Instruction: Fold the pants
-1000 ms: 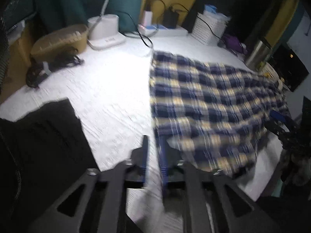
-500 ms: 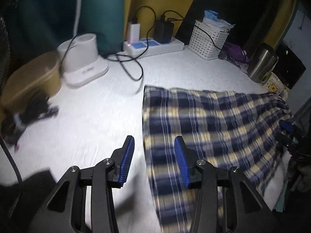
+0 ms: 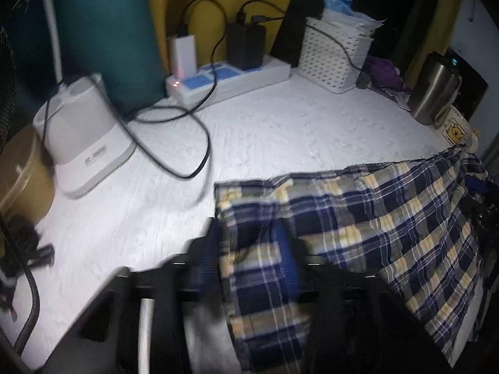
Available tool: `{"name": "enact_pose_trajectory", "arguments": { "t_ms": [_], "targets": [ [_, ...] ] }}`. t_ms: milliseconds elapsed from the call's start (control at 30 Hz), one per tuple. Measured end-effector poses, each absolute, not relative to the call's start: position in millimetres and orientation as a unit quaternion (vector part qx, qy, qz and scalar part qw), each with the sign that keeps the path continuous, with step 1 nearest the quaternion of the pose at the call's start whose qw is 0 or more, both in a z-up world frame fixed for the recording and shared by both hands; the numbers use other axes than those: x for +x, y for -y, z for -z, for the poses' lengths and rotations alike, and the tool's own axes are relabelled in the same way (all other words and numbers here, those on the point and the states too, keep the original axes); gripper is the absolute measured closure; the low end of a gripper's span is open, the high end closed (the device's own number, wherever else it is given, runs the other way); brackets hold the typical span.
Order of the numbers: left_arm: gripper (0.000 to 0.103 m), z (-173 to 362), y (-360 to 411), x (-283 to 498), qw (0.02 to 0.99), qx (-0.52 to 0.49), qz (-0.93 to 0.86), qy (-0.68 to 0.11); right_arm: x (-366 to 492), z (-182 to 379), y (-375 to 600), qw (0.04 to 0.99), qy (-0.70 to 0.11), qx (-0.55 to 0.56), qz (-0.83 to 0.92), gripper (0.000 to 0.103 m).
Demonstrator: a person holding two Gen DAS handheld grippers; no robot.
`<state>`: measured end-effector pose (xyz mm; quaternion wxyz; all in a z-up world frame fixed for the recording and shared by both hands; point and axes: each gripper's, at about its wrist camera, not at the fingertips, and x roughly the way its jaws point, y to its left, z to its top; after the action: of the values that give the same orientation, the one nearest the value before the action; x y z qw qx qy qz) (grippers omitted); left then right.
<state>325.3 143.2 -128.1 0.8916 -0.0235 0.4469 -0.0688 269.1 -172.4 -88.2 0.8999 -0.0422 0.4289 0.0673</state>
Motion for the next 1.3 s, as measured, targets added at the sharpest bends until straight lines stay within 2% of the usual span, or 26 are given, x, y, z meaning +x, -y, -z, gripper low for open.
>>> {"name": "enact_pose_trajectory", "arguments": {
  "t_ms": [33,100,400,633,800,867,900,933,967,1000,1300],
  "targets": [
    [0.095,128,-142,327,0.891,-0.018,0.070,-0.449,272,90,172,0.899,-0.431,-0.042,-0.066,0.000],
    [0.102,126,-140,330,0.894,-0.011,0.070,-0.443,278,92,172,0.897,-0.436,-0.040,-0.065,0.000],
    [0.103,106,-150,345,0.911,-0.015,0.061,-0.407,296,79,166,0.901,-0.427,-0.022,-0.071,0.000],
    [0.103,138,-149,360,0.893,-0.002,0.051,-0.446,316,96,166,0.889,-0.456,-0.027,-0.038,0.000],
    [0.102,125,-153,354,0.892,-0.015,0.044,-0.449,310,83,164,0.897,-0.441,-0.026,-0.017,0.000],
    [0.098,113,-152,342,0.898,-0.013,0.047,-0.438,304,73,157,0.901,-0.433,-0.032,-0.024,0.000],
    [0.085,110,-152,337,0.899,-0.012,0.048,-0.435,301,68,153,0.903,-0.427,-0.037,-0.027,0.000],
    [0.063,107,-152,329,0.900,-0.013,0.050,-0.432,298,64,148,0.905,-0.423,-0.041,-0.030,0.000],
    [0.054,105,-153,323,0.901,-0.016,0.051,-0.430,296,61,141,0.905,-0.421,-0.046,-0.038,0.000],
    [0.050,103,-154,316,0.902,-0.021,0.054,-0.428,296,61,136,0.904,-0.422,-0.051,-0.046,0.000],
    [0.050,134,-156,277,0.881,-0.050,0.049,-0.467,336,105,120,0.874,-0.483,-0.027,-0.052,0.004]
  ]
}}
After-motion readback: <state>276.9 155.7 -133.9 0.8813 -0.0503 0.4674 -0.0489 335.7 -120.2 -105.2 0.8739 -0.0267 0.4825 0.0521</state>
